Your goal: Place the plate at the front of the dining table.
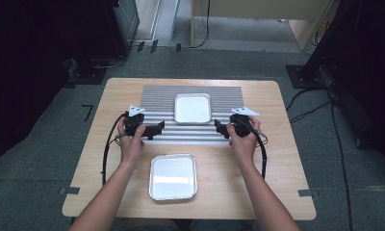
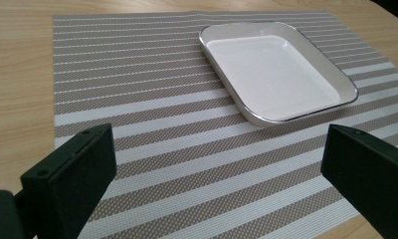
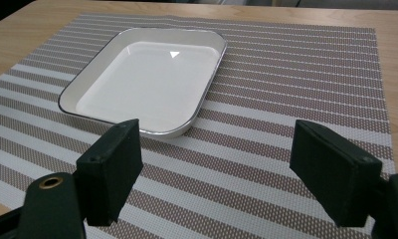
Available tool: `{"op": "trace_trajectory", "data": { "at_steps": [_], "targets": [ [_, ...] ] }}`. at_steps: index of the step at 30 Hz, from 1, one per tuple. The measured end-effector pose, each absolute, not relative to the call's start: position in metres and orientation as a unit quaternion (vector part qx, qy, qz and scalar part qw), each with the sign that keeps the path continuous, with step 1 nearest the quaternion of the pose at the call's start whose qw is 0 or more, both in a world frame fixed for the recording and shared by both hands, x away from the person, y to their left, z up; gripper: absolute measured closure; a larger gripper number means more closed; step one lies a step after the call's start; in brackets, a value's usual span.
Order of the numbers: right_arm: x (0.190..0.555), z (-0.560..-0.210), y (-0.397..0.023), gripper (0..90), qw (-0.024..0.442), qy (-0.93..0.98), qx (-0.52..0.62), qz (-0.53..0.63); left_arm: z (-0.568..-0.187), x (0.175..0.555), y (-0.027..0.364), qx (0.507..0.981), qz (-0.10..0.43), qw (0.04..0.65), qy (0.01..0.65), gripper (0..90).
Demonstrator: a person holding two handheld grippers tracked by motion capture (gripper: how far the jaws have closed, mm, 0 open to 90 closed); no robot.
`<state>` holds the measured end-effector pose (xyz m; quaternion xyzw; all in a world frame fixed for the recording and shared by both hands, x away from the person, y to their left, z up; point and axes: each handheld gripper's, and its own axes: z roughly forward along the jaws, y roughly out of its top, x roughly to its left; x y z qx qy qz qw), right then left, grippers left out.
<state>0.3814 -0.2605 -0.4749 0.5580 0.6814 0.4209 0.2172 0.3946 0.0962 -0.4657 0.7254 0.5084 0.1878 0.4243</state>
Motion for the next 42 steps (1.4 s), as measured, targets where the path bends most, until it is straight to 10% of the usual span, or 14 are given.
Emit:
{"op": "trace_trajectory", "data": {
  "at_steps": [42],
  "targets": [
    [0.305,-0.484,-0.327,20.8,0.242,0.665,0.572,0.415,-0.482,0.325,0.172,0.717,0.187,0.435,0.511,0.0]
  ]
}}
